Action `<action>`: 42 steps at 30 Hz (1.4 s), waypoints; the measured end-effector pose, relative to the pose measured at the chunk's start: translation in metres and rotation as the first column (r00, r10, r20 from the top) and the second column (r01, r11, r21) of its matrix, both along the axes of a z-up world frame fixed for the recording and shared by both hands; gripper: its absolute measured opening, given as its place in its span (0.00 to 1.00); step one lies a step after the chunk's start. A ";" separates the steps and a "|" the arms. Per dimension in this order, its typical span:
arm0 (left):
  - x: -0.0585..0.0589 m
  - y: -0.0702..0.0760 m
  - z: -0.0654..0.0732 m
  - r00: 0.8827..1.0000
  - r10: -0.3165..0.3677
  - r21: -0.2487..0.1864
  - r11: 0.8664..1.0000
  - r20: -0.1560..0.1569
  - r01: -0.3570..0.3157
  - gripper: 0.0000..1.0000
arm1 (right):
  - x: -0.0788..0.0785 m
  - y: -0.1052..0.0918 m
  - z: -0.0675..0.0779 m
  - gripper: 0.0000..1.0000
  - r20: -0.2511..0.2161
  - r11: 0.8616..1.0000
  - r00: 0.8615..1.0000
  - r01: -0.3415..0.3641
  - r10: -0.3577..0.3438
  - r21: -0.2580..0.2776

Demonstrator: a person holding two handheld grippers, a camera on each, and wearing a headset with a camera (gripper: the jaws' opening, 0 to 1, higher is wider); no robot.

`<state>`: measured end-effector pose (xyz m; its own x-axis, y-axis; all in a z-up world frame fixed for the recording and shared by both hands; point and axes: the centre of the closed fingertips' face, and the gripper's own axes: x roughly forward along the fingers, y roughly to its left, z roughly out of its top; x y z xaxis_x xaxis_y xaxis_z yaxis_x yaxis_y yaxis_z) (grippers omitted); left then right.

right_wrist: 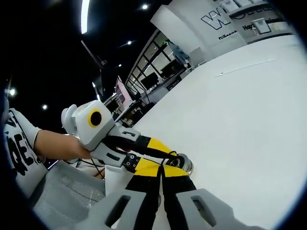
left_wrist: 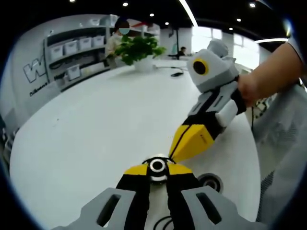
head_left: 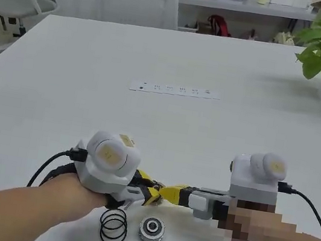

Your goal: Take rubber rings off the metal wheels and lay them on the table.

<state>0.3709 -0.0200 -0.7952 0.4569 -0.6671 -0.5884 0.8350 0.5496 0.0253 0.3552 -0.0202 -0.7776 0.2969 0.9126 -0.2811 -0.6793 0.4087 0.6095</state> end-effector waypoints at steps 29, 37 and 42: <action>-0.008 0.000 0.003 0.998 -0.065 -0.035 0.997 -0.012 0.064 0.24 | 0.009 -0.010 -0.013 0.00 0.034 0.994 0.997 0.065 -0.062 -0.092; -0.011 0.006 0.015 0.997 -0.077 -0.065 0.995 0.002 0.077 0.36 | 0.010 -0.010 -0.010 0.00 0.035 0.994 0.997 0.068 -0.066 -0.084; -0.015 0.010 0.023 0.997 -0.077 -0.091 0.993 0.003 0.077 0.42 | 0.010 -0.010 -0.009 0.00 0.034 0.994 0.997 0.069 -0.066 -0.081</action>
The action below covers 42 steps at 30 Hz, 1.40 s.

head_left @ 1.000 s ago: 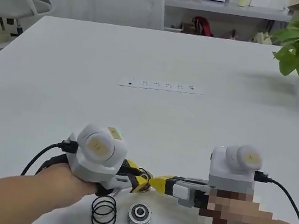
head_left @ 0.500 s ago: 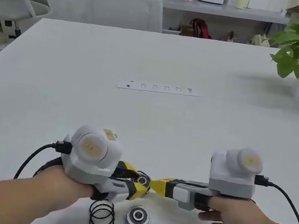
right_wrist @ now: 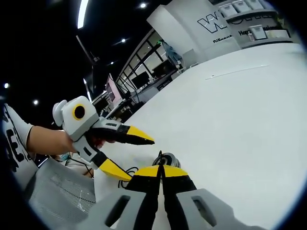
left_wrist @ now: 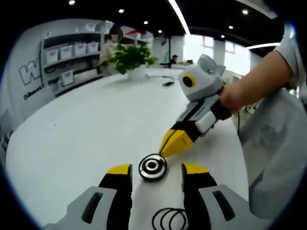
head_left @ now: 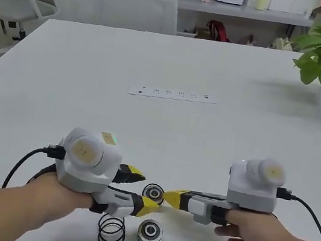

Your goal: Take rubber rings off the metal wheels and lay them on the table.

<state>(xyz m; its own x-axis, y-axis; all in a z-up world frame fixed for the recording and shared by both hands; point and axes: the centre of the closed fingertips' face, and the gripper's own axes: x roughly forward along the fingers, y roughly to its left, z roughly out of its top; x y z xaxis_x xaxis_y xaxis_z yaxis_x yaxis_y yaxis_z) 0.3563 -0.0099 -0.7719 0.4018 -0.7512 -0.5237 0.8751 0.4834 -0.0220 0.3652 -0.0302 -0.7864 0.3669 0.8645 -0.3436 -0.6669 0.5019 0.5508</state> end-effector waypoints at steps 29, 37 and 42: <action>-0.013 0.037 0.035 0.998 0.007 -0.052 0.999 0.068 -0.003 0.61 | -0.003 0.004 0.008 0.00 -0.036 0.999 0.999 -0.002 0.003 0.045; -0.020 0.049 0.038 0.997 0.014 -0.057 0.998 0.074 -0.010 0.66 | -0.005 0.010 0.014 0.00 -0.037 0.998 0.999 -0.017 0.020 0.062; -0.024 0.058 0.037 0.997 0.023 -0.055 0.998 0.072 -0.019 0.68 | -0.006 0.015 0.016 0.00 -0.036 0.997 0.999 -0.030 0.033 0.071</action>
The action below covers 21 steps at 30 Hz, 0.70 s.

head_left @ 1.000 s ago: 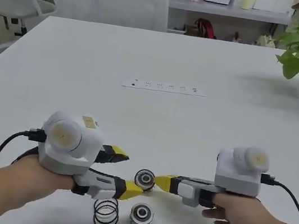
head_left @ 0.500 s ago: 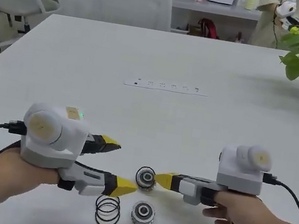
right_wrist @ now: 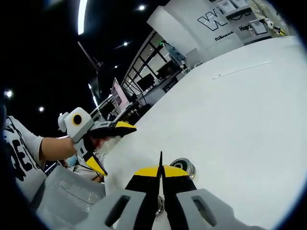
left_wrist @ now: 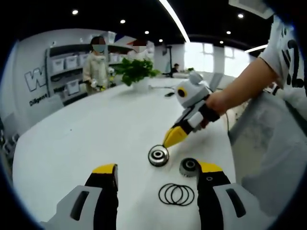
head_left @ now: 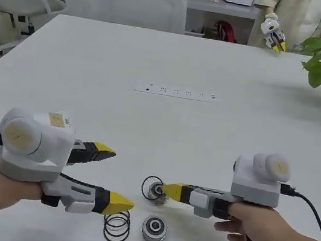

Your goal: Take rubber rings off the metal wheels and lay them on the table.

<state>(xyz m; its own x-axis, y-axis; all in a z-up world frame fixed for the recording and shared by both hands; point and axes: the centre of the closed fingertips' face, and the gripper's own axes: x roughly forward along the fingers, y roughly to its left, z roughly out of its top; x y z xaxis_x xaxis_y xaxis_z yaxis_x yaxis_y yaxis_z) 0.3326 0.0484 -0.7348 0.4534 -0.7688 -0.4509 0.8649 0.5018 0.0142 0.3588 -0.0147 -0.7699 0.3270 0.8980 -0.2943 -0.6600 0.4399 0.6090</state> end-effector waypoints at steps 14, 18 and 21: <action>-0.004 0.016 0.003 0.999 0.039 -0.010 0.999 0.005 -0.039 0.72 | -0.007 0.013 0.007 0.00 -0.010 0.999 0.999 -0.036 0.036 0.027; -0.006 0.018 0.005 0.999 0.042 -0.011 0.999 0.009 -0.041 0.73 | -0.010 0.019 0.010 0.00 -0.016 0.998 0.999 -0.051 0.051 0.037; -0.007 0.020 0.005 0.999 0.041 -0.009 0.999 0.013 -0.041 0.74 | -0.013 0.023 0.010 0.00 -0.022 0.997 0.998 -0.060 0.061 0.041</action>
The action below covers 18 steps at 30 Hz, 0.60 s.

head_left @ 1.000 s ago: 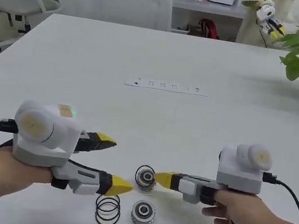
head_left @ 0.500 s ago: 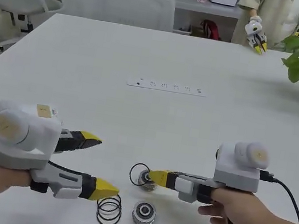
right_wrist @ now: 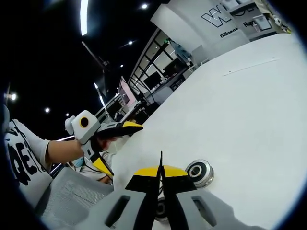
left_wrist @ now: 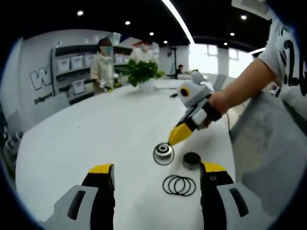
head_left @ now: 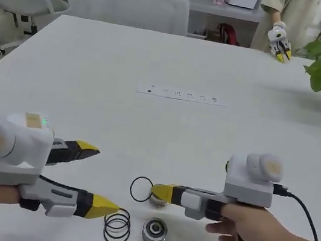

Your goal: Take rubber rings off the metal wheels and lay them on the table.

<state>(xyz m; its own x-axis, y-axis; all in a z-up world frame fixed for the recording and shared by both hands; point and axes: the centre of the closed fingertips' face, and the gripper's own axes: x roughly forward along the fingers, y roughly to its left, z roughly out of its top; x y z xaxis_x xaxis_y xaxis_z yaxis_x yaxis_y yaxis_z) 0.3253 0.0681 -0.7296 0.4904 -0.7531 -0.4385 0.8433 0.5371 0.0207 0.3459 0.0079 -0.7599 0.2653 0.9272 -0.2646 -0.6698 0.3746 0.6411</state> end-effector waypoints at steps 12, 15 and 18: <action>-0.004 0.010 0.002 1.000 0.016 -0.004 1.000 0.002 -0.016 0.76 | -0.009 0.012 -0.001 0.00 -0.022 0.999 0.999 -0.038 0.038 -0.002; -0.005 0.013 0.002 1.000 0.021 -0.008 1.000 -0.003 -0.021 0.76 | -0.012 0.015 -0.001 0.00 -0.025 0.999 0.998 -0.051 0.050 -0.006; -0.007 0.015 0.000 1.000 0.019 -0.003 1.000 -0.006 -0.019 0.76 | -0.014 0.017 -0.002 0.00 -0.026 0.998 0.998 -0.060 0.059 -0.009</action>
